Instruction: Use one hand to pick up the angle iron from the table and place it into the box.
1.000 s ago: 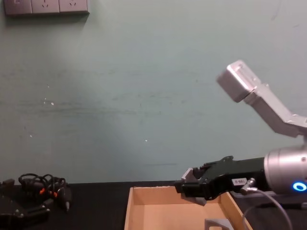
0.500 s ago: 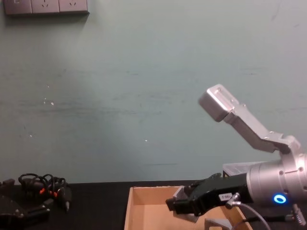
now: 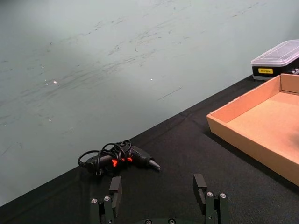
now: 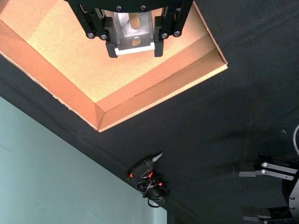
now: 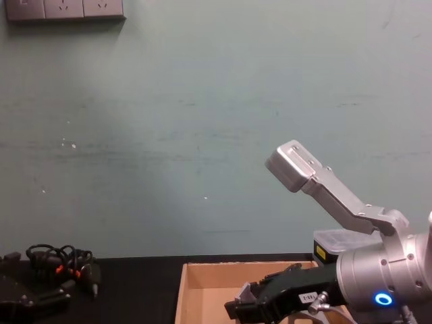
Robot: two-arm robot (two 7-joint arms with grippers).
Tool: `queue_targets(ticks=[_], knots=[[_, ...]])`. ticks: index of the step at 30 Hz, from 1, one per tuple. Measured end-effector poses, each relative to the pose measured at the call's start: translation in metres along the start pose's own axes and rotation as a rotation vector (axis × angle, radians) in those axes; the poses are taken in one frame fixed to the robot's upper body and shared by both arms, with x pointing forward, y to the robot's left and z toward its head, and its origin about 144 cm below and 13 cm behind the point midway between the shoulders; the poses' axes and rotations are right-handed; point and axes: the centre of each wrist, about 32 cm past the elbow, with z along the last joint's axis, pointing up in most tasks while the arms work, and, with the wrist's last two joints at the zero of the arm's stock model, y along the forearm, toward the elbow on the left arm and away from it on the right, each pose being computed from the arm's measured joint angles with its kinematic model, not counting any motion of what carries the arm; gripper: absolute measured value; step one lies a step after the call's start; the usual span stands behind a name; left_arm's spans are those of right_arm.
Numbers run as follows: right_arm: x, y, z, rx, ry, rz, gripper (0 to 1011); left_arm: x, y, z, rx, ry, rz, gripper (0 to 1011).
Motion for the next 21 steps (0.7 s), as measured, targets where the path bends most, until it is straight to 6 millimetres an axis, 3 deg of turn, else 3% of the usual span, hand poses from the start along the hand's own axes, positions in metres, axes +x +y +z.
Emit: queue_targets(ticks=[6, 7, 17, 21], knots=[[0.000, 0.000, -0.001, -0.002, 0.003, 0.000, 491, 0.000, 0.000, 0.000, 0.000, 0.000, 0.000, 1000], [0.000, 0.000, -0.001, -0.004, 0.004, -0.001, 562, 0.000, 0.000, 0.000, 0.000, 0.000, 0.000, 1000], [-0.001, -0.008, -0.003, 0.016, 0.009, -0.027, 870, 0.000, 0.000, 0.000, 0.000, 0.000, 0.000, 1000], [-0.001, -0.014, -0.003, 0.035, 0.007, -0.039, 947, 0.000, 0.000, 0.000, 0.000, 0.000, 0.000, 1000]])
